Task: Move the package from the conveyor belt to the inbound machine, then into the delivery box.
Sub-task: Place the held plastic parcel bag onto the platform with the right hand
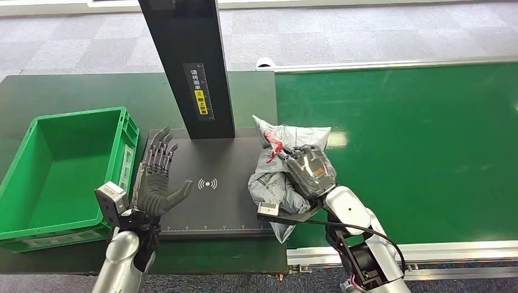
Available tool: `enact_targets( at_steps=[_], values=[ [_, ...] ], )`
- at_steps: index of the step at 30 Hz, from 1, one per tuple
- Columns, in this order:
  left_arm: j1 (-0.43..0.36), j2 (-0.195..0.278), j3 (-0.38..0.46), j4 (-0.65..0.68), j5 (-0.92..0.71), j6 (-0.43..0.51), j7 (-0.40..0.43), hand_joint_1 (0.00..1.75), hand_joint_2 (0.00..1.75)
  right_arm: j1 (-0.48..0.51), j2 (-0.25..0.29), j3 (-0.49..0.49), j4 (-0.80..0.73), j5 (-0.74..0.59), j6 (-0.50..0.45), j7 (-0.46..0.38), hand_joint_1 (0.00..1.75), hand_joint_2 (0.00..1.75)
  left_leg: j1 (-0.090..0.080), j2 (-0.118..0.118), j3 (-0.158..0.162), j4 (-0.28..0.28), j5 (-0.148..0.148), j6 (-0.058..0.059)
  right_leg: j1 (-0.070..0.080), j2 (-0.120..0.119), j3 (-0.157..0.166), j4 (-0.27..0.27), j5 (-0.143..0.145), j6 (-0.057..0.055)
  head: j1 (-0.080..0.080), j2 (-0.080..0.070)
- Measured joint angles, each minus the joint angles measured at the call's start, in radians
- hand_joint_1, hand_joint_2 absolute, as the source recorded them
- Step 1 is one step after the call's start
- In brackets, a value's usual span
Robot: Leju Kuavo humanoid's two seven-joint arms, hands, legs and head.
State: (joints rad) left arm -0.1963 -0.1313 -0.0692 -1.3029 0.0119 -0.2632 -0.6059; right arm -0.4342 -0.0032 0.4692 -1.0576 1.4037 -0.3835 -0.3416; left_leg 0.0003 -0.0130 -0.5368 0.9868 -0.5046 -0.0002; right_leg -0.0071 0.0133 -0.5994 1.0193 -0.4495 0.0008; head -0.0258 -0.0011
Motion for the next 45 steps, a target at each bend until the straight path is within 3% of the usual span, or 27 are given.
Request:
enact_targets(
  at_steps=[13, 25, 27, 29, 31, 38, 45],
  values=[
    [-0.014, 0.014, -0.007, 0.03, 0.025, -0.002, -0.013, 0.0, 1.75, -0.147, 0.006, 0.171, 0.253, 0.001, 0.004, -0.041, 1.75, 1.75, 0.0, 0.0, 0.0, 0.0, 0.0, 0.0, 0.0, 0.0, 0.0, 0.0, 0.0, 0.0, 0.0, 0.0],
    [-0.08, 0.012, -0.07, 0.088, 0.067, -0.015, -0.013, 0.0, 1.75, -0.239, 0.118, 0.295, 0.49, -0.026, -0.135, 0.0, 1.75, 1.75, 0.0, 0.001, 0.001, 0.0, 0.0, 0.0, 0.0, 0.0, 0.0, 0.0, 0.0, 0.0, 0.0, 0.0],
    [-0.089, 0.011, -0.082, 0.102, 0.075, -0.017, -0.013, 0.0, 1.75, -0.24, 0.131, 0.3, 0.51, -0.036, -0.145, -0.001, 1.6, 1.75, 0.0, 0.001, 0.001, 0.0, 0.0, 0.0, 0.0, 0.0, 0.0, 0.0, 0.0, 0.0, 0.0, 0.0],
    [-0.097, 0.011, -0.093, 0.115, 0.08, -0.017, -0.014, 0.0, 1.75, -0.24, 0.141, 0.304, 0.527, -0.043, -0.15, -0.005, 0.72, 1.75, 0.0, 0.001, 0.001, 0.0, 0.0, 0.0, 0.0, 0.0, 0.0, 0.0, 0.0, 0.0, 0.0, 0.0],
    [-0.103, 0.01, -0.101, 0.125, 0.084, -0.017, -0.014, 0.0, 1.75, -0.239, 0.149, 0.31, 0.542, -0.046, -0.151, -0.008, 0.0, 1.75, 0.0, 0.001, 0.001, 0.0, 0.0, 0.0, 0.0, 0.0, 0.0, 0.0, 0.0, 0.0, 0.0, 0.0],
    [-0.106, 0.01, -0.12, 0.144, 0.089, -0.012, -0.012, 0.0, 1.75, -0.228, 0.162, 0.314, 0.571, -0.112, -0.152, -0.035, 0.0, 1.75, 0.0, 0.001, 0.001, 0.0, 0.0, 0.0, 0.0, 0.0, 0.0, 0.0, 0.0, 0.0, 0.0, 0.0],
    [-0.104, 0.011, -0.121, 0.145, 0.09, -0.003, -0.005, 0.0, 1.75, -0.18, 0.156, 0.266, 0.525, -0.294, -0.133, -0.161, 0.0, 1.75, 0.0, 0.001, 0.001, 0.0, 0.0, 0.0, 0.0, 0.0, 0.0, 0.0, 0.0, 0.0, 0.0, 0.0]
  ],
)
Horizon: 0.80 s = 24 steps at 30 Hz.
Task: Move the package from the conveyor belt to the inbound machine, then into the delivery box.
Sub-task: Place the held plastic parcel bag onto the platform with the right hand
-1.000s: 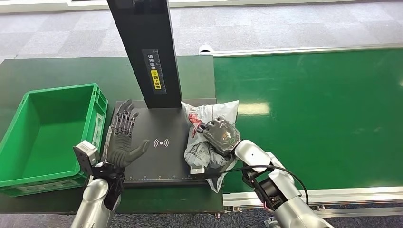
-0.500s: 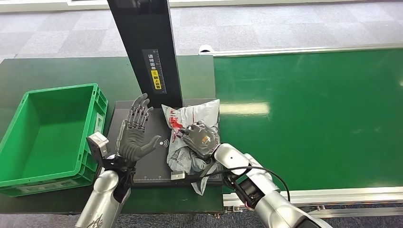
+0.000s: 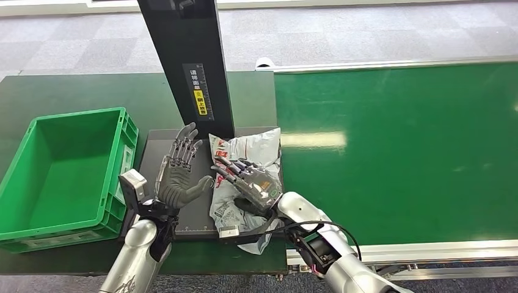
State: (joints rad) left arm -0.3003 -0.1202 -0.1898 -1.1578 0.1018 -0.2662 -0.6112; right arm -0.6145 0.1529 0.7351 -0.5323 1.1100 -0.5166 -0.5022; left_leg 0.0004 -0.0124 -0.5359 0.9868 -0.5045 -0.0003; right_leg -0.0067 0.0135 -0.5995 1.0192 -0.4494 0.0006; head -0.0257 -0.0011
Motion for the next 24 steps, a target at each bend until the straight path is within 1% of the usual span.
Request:
enact_targets(
  at_steps=[6, 9, 13, 16, 17, 20, 24],
  values=[
    [0.005, 0.004, 0.0, 0.0, -0.006, 0.0, 0.005, 0.0, 1.75, 0.068, -0.035, -0.059, -0.169, -0.188, 0.109, -0.051, 0.0, 1.75, 0.0, 0.0, 0.0, 0.0, 0.0, 0.0, 0.0, 0.0, 0.0, 0.0, 0.0, 0.0, 0.0, 0.0],
    [0.016, 0.012, 0.0, -0.001, -0.019, -0.003, 0.009, 0.0, 1.75, 0.108, -0.061, -0.101, -0.283, -0.345, 0.219, -0.072, 0.0, 1.75, 0.0, 0.0, 0.0, 0.0, 0.0, 0.0, 0.0, 0.0, 0.0, 0.0, 0.0, 0.0, 0.0, 0.0],
    [0.05, 0.024, 0.001, -0.006, -0.037, -0.003, 0.011, 0.0, 1.75, 0.158, -0.106, -0.167, -0.426, -0.533, 0.377, -0.072, 0.0, 1.75, 0.0, 0.0, 0.0, 0.0, 0.0, 0.0, 0.0, 0.0, 0.0, 0.0, 0.0, 0.0, 0.0, 0.0],
    [0.072, 0.031, 0.001, -0.01, -0.063, -0.002, 0.034, 0.0, 1.75, 0.192, -0.134, -0.219, -0.505, -0.706, 0.516, -0.076, 0.0, 1.75, 0.0, 0.0, 0.0, 0.0, 0.0, 0.0, 0.0, 0.0, 0.0, 0.0, 0.0, 0.0, 0.0, 0.0],
    [0.078, 0.034, 0.001, -0.01, -0.077, 0.001, 0.044, 0.0, 1.75, 0.201, -0.143, -0.236, -0.525, -0.75, 0.545, -0.076, 0.0, 1.75, 0.0, 0.0, 0.0, 0.0, 0.0, 0.0, 0.0, 0.0, 0.0, 0.0, 0.0, 0.0, 0.0, 0.0],
    [0.097, 0.042, 0.0, -0.011, -0.136, 0.017, 0.066, 0.0, 1.75, 0.225, -0.17, -0.287, -0.577, -0.83, 0.578, -0.065, 0.0, 1.75, 0.0, 0.0, 0.0, 0.0, 0.0, 0.0, 0.0, 0.0, 0.0, 0.0, 0.0, 0.0, 0.0, 0.0],
    [0.128, 0.049, 0.0, -0.026, -0.232, 0.056, 0.085, 0.0, 1.75, 0.253, -0.206, -0.358, -0.631, -0.911, 0.609, -0.022, 0.0, 1.75, 0.0, 0.0, 0.0, 0.0, 0.0, 0.0, 0.0, 0.0, 0.0, 0.0, 0.0, 0.0, 0.0, 0.0]
  ],
)
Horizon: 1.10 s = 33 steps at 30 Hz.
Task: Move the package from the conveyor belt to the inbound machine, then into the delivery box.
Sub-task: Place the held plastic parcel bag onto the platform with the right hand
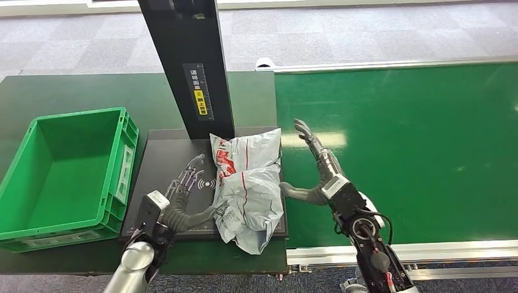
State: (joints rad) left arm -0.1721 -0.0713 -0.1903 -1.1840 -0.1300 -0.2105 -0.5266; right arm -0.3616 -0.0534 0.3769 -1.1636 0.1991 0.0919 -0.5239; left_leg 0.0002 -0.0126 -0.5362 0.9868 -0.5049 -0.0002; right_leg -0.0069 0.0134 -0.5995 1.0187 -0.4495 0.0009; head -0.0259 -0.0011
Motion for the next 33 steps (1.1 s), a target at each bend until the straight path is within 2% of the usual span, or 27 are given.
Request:
enact_targets(
  at_steps=[7, 11, 13, 20, 25, 26, 30, 33],
  values=[
    [0.041, 0.005, -0.005, -0.044, -0.155, 0.082, 0.021, 0.0, 1.75, 0.073, -0.038, -0.11, -0.066, -0.006, -0.003, 0.048, 0.0, 1.75, 0.0, 0.0, 0.0, 0.0, 0.0, 0.0, 0.0, 0.0, 0.0, 0.0, 0.0, 0.0, 0.0, 0.0],
    [0.056, 0.006, -0.033, -0.059, -0.363, 0.191, 0.073, 0.0, 1.75, 0.138, -0.041, -0.169, -0.079, 0.032, -0.059, 0.08, 0.0, 1.75, 0.0, -0.002, -0.001, 0.0, 0.0, 0.0, 0.0, -0.001, 0.0, 0.0, 0.0, 0.0, 0.0, 0.0],
    [0.059, 0.005, -0.054, -0.06, -0.434, 0.217, 0.086, 0.0, 1.75, 0.174, -0.041, -0.191, -0.079, 0.065, -0.081, 0.081, 0.0, 1.75, 0.0, -0.002, -0.001, 0.0, -0.001, 0.0, 0.0, -0.001, 0.0, 0.0, 0.0, 0.0, 0.0, 0.0],
    [0.053, -0.006, -0.109, -0.06, -0.53, 0.225, 0.113, 0.0, 1.75, 0.23, -0.026, -0.217, -0.069, 0.099, -0.089, 0.095, 0.0, 1.75, 0.0, 0.0, -0.001, 0.0, -0.001, 0.0, 0.0, 0.0, -0.001, 0.0, 0.0, 0.0, 0.0, 0.0],
    [0.02, -0.007, -0.151, -0.016, -0.643, 0.191, 0.22, 0.0, 1.75, 0.232, -0.015, -0.224, -0.041, 0.083, -0.076, 0.099, 0.0, 1.75, 0.0, 0.0, -0.001, 0.0, -0.001, 0.0, 0.0, 0.0, 0.0, 0.0, 0.0, 0.0, 0.0, 0.0],
    [0.011, -0.008, -0.157, 0.004, -0.66, 0.183, 0.239, 0.14, 1.75, 0.232, -0.014, -0.226, -0.036, 0.083, -0.078, 0.098, 0.0, 1.75, 0.0, -0.001, -0.001, 0.0, -0.001, 0.0, 0.0, 0.0, 0.0, 0.0, 0.0, 0.0, 0.0, 0.0],
    [-0.027, -0.02, -0.168, 0.095, -0.692, 0.159, 0.278, 1.44, 1.75, 0.233, -0.011, -0.236, -0.024, 0.082, -0.087, 0.097, 0.0, 1.75, 0.0, -0.001, 0.0, 0.0, 0.0, 0.0, 0.0, 0.0, 0.0, 0.0, 0.0, 0.0, 0.0, 0.0],
    [-0.051, -0.028, -0.169, 0.139, -0.695, 0.158, 0.276, 1.73, 1.75, 0.233, -0.01, -0.244, -0.023, 0.082, -0.091, 0.097, 0.0, 1.75, 0.0, -0.001, 0.0, 0.0, -0.001, 0.0, 0.0, 0.0, 0.001, 0.0, 0.0, 0.0, 0.0, 0.0]
  ],
)
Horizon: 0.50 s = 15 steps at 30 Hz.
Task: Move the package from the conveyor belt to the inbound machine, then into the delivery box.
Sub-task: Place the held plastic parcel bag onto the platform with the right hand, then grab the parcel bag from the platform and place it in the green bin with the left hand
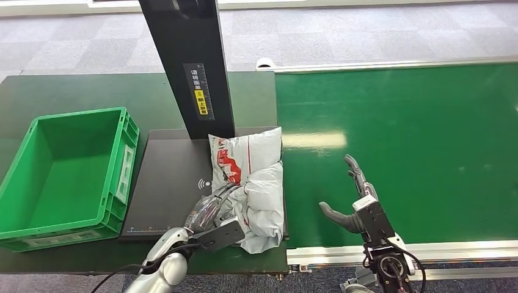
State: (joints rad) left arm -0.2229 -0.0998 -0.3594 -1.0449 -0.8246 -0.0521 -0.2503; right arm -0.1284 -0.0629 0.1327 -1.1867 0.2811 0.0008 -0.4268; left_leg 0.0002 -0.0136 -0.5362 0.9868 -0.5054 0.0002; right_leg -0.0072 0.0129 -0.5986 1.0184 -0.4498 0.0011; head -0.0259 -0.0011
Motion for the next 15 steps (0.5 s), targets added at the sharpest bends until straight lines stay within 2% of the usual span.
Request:
enact_targets(
  at_steps=[10, 15],
  values=[
    [-0.029, -0.01, 0.002, 0.027, -0.014, -0.019, -0.01, 1.75, 1.75, 0.001, 0.007, -0.016, 0.002, 0.003, -0.003, 0.009, 0.0, 1.75, 0.0, 0.0, 0.002, 0.0, 0.0, 0.0, 0.0, 0.0, 0.003, 0.0, 0.0, 0.0, 0.0, 0.0],
    [-0.024, -0.01, 0.004, 0.024, -0.008, 0.005, -0.047, 1.75, 1.75, 0.001, 0.008, -0.016, 0.004, 0.003, -0.003, 0.011, 0.0, 1.75, 0.0, 0.0, 0.001, 0.0, 0.0, 0.0, 0.0, 0.0, 0.003, 0.0, 0.0, 0.0, 0.0, 0.0]
  ],
)
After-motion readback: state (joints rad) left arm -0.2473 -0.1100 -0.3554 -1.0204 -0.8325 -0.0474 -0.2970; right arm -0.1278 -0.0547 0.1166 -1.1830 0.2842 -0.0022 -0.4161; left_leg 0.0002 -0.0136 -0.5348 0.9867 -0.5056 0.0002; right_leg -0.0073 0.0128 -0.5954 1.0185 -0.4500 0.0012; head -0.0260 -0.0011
